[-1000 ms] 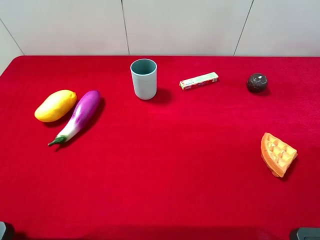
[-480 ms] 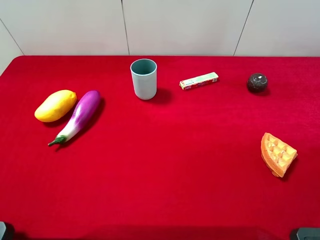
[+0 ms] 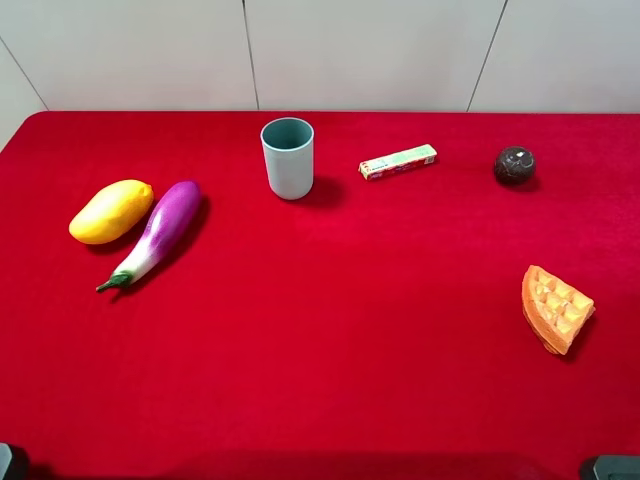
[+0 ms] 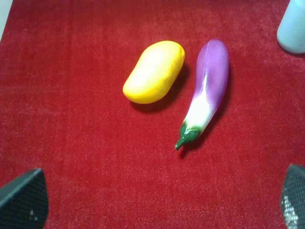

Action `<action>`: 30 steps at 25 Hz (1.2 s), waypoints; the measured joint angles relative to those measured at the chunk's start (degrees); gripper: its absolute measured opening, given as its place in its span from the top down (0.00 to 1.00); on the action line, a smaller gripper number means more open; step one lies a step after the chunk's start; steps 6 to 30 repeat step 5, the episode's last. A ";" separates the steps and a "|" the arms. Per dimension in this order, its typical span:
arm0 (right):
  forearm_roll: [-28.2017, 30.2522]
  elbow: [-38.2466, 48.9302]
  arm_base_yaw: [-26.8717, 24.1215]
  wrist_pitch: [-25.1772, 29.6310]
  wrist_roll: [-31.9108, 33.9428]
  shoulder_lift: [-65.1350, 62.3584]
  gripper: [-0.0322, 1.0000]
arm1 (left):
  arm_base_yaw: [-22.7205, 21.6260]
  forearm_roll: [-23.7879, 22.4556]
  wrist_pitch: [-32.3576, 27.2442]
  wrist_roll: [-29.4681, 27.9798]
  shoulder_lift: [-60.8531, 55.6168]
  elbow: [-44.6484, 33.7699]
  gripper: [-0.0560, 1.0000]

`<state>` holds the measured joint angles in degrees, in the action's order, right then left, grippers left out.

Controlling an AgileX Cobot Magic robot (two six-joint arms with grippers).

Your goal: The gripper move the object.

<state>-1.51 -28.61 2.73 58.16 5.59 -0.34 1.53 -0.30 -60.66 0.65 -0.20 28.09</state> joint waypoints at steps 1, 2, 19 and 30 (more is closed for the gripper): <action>0.00 0.00 0.00 0.00 0.00 0.00 0.30 | 0.00 0.00 0.00 0.00 0.00 0.00 0.03; 0.00 0.00 0.00 0.00 0.00 0.00 0.30 | 0.00 0.00 0.00 0.00 0.00 0.00 0.03; 0.00 0.00 0.00 0.00 0.00 0.00 0.30 | 0.00 0.00 0.00 0.00 0.00 0.00 0.03; 0.00 0.00 0.00 0.00 0.00 0.00 0.30 | 0.00 0.00 0.00 0.00 0.00 0.00 0.03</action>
